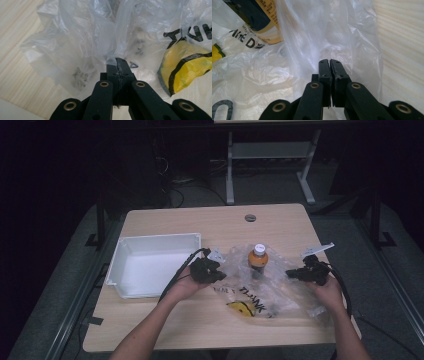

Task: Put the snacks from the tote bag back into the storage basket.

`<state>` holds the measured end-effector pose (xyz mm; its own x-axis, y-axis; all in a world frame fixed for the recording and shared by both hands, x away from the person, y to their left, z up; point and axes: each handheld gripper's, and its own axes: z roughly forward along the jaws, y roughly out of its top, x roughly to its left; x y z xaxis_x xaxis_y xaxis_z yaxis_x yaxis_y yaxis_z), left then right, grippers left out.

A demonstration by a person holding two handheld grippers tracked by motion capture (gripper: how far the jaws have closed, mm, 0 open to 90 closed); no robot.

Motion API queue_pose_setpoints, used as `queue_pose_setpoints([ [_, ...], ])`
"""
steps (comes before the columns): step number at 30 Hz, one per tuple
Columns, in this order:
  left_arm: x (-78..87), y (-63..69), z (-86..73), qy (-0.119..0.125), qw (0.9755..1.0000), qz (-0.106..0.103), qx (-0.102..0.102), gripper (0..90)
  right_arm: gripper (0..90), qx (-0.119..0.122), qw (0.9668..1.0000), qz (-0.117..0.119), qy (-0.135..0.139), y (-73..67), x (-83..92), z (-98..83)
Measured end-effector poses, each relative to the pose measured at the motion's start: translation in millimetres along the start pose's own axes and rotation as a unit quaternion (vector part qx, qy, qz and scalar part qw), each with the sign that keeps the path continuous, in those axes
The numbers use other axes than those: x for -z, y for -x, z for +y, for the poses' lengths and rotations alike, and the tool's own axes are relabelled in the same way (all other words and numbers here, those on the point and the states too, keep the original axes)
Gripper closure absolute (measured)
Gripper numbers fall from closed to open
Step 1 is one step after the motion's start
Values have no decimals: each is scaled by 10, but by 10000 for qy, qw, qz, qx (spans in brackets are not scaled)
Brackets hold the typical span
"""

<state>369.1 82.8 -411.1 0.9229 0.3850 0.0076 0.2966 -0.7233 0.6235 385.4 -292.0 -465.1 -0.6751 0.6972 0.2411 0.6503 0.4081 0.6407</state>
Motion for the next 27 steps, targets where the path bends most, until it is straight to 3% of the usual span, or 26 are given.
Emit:
queue_pose_setpoints([
  [12,-18,148,-95,107,9998,74,129,900,892,31,10000,17,83,-59,29,-104],
  [27,-108,355,-199,191,9991,269,262,900,896,316,9993,-27,185,-190,147,-161],
])
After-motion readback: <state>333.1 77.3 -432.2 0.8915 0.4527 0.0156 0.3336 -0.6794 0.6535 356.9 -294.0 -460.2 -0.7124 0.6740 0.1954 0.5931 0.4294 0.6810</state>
